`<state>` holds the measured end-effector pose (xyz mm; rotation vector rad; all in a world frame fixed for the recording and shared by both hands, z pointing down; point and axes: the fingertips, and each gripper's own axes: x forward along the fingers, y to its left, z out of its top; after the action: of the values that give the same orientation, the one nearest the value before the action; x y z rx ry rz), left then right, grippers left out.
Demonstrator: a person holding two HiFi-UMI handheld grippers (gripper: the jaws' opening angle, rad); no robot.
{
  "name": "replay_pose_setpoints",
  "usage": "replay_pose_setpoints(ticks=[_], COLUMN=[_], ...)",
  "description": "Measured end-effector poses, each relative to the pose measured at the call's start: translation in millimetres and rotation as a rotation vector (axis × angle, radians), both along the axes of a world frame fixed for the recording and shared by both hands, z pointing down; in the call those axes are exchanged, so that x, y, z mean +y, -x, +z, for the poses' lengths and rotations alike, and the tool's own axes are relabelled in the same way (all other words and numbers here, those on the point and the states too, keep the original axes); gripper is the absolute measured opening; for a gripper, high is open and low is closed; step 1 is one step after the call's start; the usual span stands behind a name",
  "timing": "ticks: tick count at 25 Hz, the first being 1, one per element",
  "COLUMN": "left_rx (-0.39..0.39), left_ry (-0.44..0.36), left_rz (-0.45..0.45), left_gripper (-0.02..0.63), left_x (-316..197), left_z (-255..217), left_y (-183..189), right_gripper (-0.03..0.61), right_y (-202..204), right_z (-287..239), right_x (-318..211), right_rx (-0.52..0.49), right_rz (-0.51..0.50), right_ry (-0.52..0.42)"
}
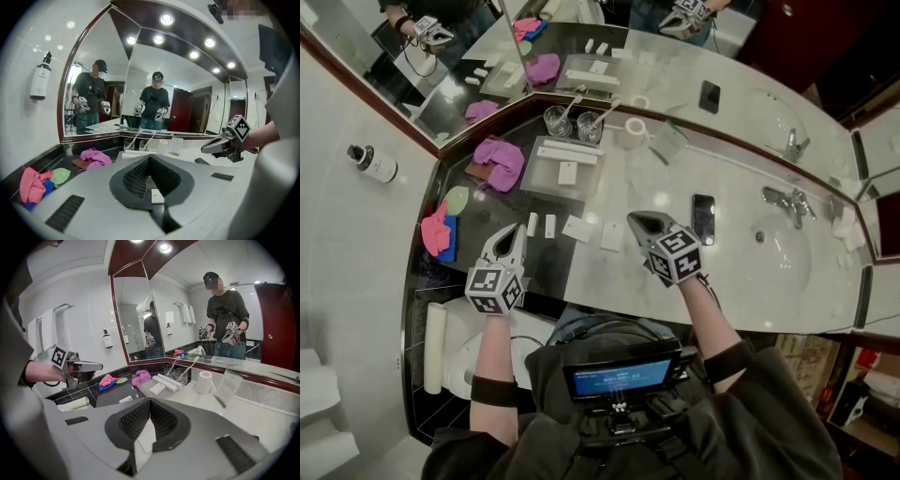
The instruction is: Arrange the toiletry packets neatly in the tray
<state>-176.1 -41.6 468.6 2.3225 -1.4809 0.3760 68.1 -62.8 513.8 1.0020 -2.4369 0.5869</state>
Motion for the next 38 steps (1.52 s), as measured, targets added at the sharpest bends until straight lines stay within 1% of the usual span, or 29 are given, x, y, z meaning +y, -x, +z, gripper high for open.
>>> replay_pose_setpoints(ticks=[2, 5, 8, 9, 12, 14, 15, 17, 20, 25, 31, 34, 38], left_rx=[0.017, 0.013, 0.009, 0.009, -0.005, -0.026, -0.036, -0.052, -0.075, -0.131, -0.203, -0.235, -0.279], left_ry=[0.015, 0.039, 0.073, 0.091, 0.164, 0.213, 0.235, 0.281, 0.344, 0.439, 0.552, 0.6, 0.642], left_rz=[-0.022, -0.053, -0.054, -0.045, 0.001, 0.036, 0.053, 0.085, 0.125, 0.138, 0.15, 0.151, 0.14], left_gripper=[0.0, 0.002, 0.006, 0.023, 0.118, 0.201, 0.221, 0.285, 0.347, 0.365, 0.365, 0.365, 0.365], left_x=[-1.1, -4.9, -13.1, -16.7, -29.5, -42.5, -49.9, -65.0, -88.7, -125.9, -167.7, -180.6, -187.3], left_z=[1.9, 7.5, 15.5, 19.3, 34.9, 47.5, 54.1, 68.4, 90.2, 124.2, 161.1, 175.9, 194.6], left_y=[2.1, 3.0, -2.7, -6.5, -21.9, -34.5, -41.0, -53.0, -67.8, -81.3, -89.2, -92.5, -91.2], right_gripper=[0.012, 0.012, 0.012, 0.012, 0.012, 0.012, 0.012, 0.012, 0.012, 0.021, 0.021, 0.021, 0.021], right_y=[1.3, 0.4, -1.9, -2.5, -5.0, -7.5, -8.8, -9.4, -5.2, -11.5, -24.1, -33.1, -43.2], right_z=[0.0, 0.6, 1.0, 1.6, 5.4, 10.2, 13.2, 18.2, 18.2, 29.5, 40.6, 49.2, 58.9], right_x=[0.5, 1.1, -0.9, -1.5, -2.1, -6.0, -8.8, -13.8, -19.8, -28.2, -32.3, -31.0, -27.2], right_rx=[0.0, 0.006, 0.013, 0.017, 0.031, 0.049, 0.061, 0.08, 0.09, 0.119, 0.107, 0.1, 0.095], right_rz=[-0.003, -0.006, -0.008, -0.008, -0.003, 0.003, 0.006, 0.014, 0.031, 0.082, 0.136, 0.16, 0.186], right_ry=[-0.001, 0.001, 0.0, 0.002, 0.008, 0.008, 0.007, 0.007, 0.012, 0.015, 0.035, 0.053, 0.073])
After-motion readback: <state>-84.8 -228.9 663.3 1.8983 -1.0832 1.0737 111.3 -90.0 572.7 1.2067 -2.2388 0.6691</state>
